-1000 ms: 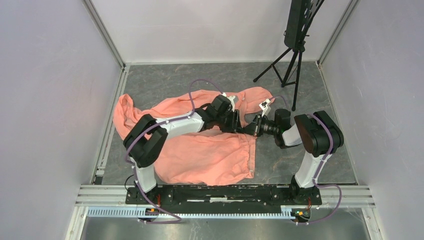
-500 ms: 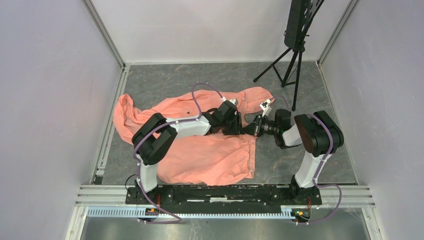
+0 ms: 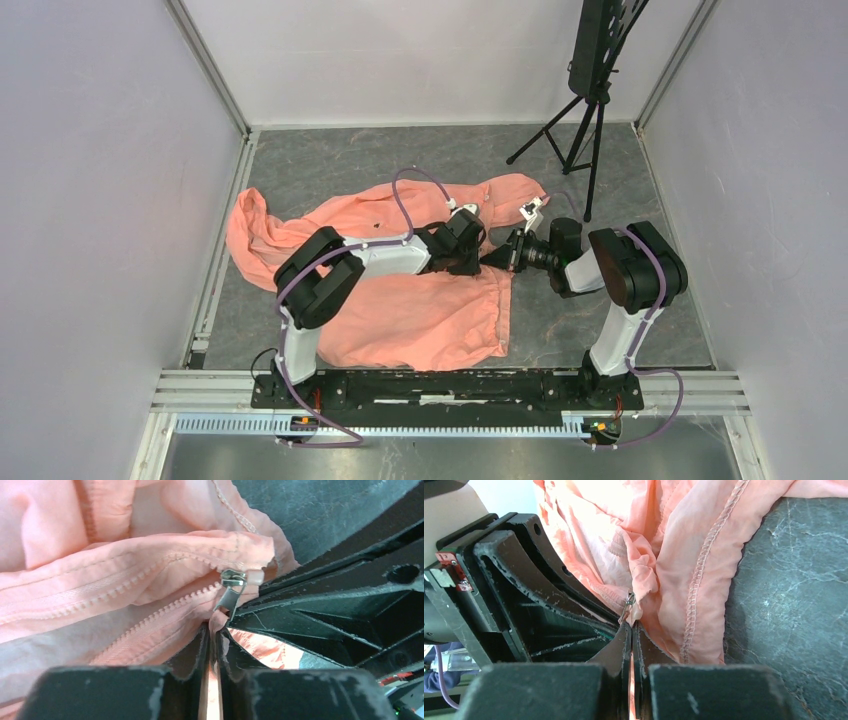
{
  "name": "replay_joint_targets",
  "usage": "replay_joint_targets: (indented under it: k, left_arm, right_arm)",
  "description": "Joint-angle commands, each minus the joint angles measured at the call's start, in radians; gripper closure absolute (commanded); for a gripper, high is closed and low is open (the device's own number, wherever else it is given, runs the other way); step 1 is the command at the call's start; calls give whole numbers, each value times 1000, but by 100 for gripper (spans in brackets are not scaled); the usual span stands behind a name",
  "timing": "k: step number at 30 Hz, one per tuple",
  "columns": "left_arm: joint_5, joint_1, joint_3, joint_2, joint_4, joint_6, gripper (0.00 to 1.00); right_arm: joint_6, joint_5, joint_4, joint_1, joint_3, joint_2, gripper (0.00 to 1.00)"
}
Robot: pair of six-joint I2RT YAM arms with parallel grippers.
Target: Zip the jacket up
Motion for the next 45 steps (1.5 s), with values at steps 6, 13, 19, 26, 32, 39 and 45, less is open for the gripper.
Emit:
replay_joint_targets:
  k: [6,13,19,26,32,39,45]
  left_arm:
    - [-177,13,12,-143,-143,128,98]
    - [-31,76,-37,-182,-209,172,98]
    - [60,112,-58,-193,-225,188,98]
    - [-89,174,-155,-306,-357,126,98]
    - [-212,303,-257,-488,-469,92,98]
    - [-330,558,-296,-631,-588,72,98]
    - [-411,720,-278,-647,-621,83,98]
  right_arm:
    - [20,8,67,-10,-39,-20,100]
    - [110,51,250,-33,-159,-105,100]
    - [209,63,456,-42,-234,-125,100]
    - [185,128,415,-66,-275,-164,100]
    - [149,197,331,-67,-295,-186,100]
    - [100,282,233,-68,-313,-247,100]
    - [83,278,213,-80,-303,-250,100]
